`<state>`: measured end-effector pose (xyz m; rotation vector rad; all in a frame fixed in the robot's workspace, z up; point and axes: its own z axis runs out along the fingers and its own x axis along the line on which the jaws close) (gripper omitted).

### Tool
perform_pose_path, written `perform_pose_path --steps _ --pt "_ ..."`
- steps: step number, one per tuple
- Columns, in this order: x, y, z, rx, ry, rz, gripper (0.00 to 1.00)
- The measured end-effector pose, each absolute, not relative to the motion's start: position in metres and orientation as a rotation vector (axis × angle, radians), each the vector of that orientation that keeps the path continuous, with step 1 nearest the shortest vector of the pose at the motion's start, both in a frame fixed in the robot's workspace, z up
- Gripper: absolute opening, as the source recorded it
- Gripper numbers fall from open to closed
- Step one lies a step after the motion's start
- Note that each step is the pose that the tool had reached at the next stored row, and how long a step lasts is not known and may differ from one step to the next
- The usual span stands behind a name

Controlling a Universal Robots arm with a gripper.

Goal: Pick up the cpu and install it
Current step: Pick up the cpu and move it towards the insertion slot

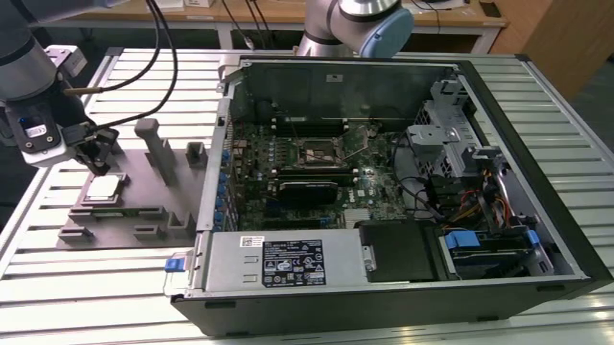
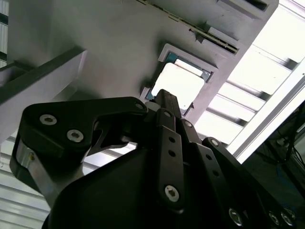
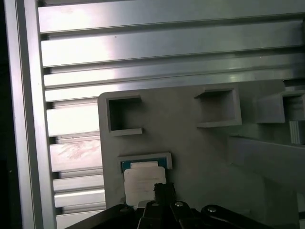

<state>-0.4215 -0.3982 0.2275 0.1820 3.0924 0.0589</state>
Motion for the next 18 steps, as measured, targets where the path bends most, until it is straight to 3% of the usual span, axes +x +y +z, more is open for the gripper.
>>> perform_pose_path --steps 18 --pt "-0.427 -0.407 0.212 0.182 3.092 0.059 0.11"
